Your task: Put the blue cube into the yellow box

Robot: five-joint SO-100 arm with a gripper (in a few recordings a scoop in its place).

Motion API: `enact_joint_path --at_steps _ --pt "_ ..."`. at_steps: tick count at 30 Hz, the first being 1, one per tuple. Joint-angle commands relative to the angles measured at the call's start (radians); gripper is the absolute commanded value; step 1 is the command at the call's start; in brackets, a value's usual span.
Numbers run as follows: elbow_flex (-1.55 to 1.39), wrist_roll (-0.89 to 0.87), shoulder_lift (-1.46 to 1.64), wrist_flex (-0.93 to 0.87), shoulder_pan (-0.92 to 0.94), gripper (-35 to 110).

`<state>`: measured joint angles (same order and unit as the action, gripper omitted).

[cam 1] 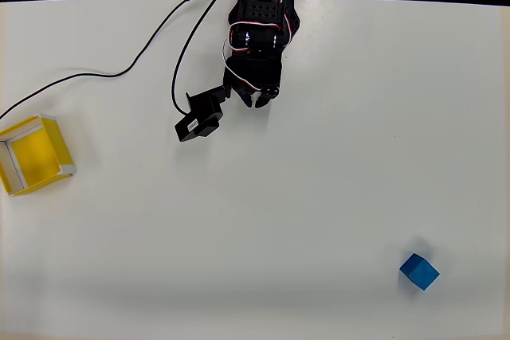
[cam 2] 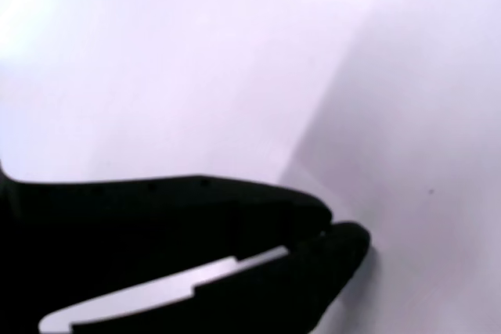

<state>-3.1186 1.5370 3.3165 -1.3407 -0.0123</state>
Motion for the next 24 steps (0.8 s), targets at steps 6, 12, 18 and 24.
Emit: enact_joint_path --at_steps 6,12,18,24 --pt "-0.026 0.037 0.029 -0.015 -0.021 1" --pt "-0.026 0.031 0.029 -0.014 -0.02 3" --pt "-0.009 -0.002 0.0 0.193 -0.017 18" --pt "0.172 0.0 -0.325 0.68 -0.04 38"
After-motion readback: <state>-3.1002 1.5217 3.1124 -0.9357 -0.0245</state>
